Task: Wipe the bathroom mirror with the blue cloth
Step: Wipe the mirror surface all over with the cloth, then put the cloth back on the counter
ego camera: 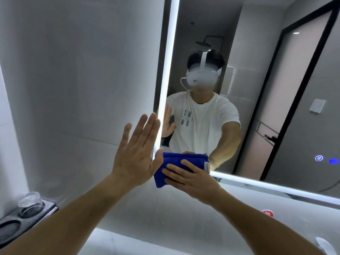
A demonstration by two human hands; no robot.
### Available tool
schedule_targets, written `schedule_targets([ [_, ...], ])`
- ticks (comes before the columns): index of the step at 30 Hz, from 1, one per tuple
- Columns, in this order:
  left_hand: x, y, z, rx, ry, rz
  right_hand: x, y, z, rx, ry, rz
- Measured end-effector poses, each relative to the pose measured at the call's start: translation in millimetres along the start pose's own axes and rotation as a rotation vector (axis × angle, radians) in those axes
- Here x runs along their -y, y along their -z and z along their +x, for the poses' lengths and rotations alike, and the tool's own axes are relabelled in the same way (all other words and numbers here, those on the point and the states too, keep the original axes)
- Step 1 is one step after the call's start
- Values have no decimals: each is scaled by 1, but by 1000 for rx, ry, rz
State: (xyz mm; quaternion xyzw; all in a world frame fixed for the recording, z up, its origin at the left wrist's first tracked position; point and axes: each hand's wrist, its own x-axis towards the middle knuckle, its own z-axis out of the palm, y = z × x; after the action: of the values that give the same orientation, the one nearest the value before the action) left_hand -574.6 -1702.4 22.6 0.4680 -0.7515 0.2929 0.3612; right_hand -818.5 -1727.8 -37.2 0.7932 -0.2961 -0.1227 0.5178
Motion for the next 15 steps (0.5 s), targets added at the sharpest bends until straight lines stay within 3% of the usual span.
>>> schedule_targets([
  [10,-16,23,-20,49,-82,-91,-12,47,-46,223,8,204],
  [13,-28,32,-32,151,-27,-179,-10,66,-61,205,-118,342],
  [15,-41,39,-39,275,135,-299,-3,81,-68,176,-288,500],
])
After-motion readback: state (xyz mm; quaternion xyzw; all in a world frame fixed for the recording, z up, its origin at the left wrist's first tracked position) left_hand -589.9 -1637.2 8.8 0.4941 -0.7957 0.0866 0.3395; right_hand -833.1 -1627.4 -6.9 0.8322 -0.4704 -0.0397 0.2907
